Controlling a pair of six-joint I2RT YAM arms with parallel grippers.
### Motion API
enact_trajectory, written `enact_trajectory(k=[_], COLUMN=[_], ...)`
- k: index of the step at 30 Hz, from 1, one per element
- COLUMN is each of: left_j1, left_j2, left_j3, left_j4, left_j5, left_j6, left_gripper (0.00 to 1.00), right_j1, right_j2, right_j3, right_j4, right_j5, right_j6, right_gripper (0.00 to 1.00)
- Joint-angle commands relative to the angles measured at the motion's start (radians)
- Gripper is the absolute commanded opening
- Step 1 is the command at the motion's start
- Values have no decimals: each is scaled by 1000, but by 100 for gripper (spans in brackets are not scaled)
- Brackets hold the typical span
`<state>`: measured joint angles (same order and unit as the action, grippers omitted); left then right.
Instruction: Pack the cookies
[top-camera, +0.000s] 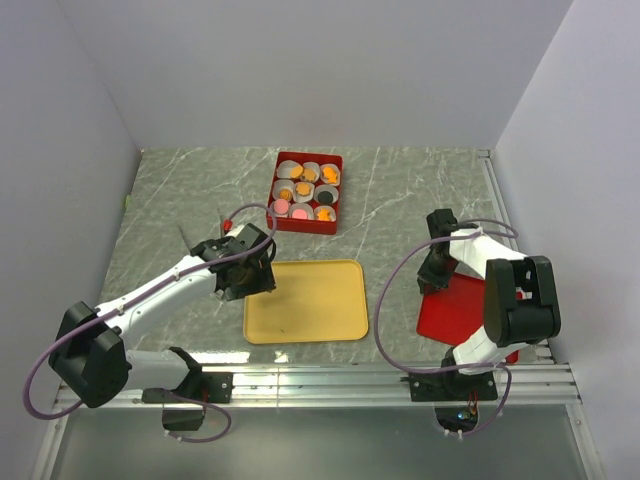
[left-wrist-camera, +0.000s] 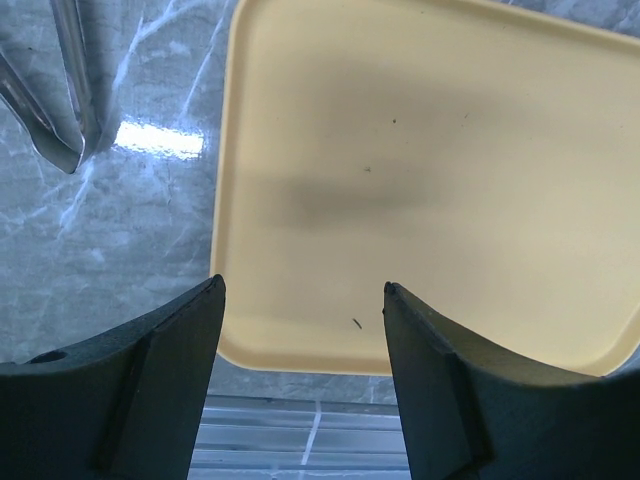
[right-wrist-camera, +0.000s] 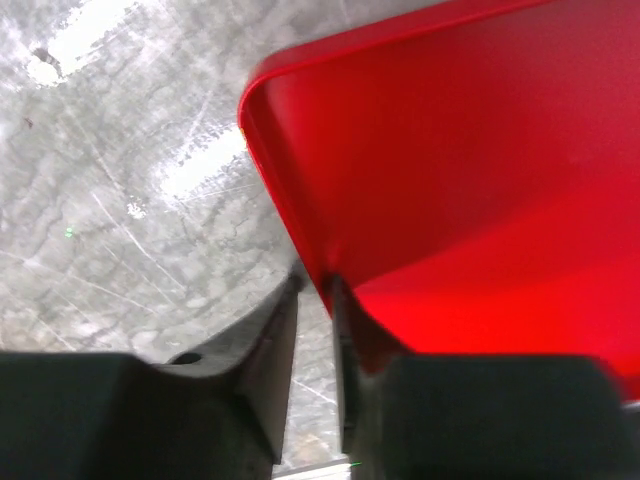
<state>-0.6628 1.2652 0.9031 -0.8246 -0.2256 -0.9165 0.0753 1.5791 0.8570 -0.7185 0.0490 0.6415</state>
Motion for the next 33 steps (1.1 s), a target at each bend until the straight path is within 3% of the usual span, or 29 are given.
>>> enact_trajectory(k=[1, 4, 5, 13, 23, 27, 33], left_j1=[-4, -3, -3, -4, -1, -3, 0], left_j2=[-7, -12, -13, -32, -35, -82, -142], left_j3=[33, 42, 45, 158, 433, 461, 471], left_j4=[-13, -22, -24, -94, -142, -27, 103], left_j5=[-11, -20, -23, -57, -67, -14, 119], left_j6=[19, 18, 16, 31, 99, 165, 185], left_gripper=[70, 70, 70, 72, 75, 81, 92], right_j1=[-2, -2, 1, 99, 175, 173, 164], right_j2=[61, 71, 71, -37, -97, -94, -151], right_j3=[-46, -32, -21, 143, 617, 763, 814], right_j4=[102, 91, 85, -44, -187, -156, 141], right_j5=[-26, -38, -43, -77, -181, -355, -659], right_j6=[21, 15, 11, 24, 76, 104, 253], right_gripper=[18, 1, 0, 0, 0, 0, 0])
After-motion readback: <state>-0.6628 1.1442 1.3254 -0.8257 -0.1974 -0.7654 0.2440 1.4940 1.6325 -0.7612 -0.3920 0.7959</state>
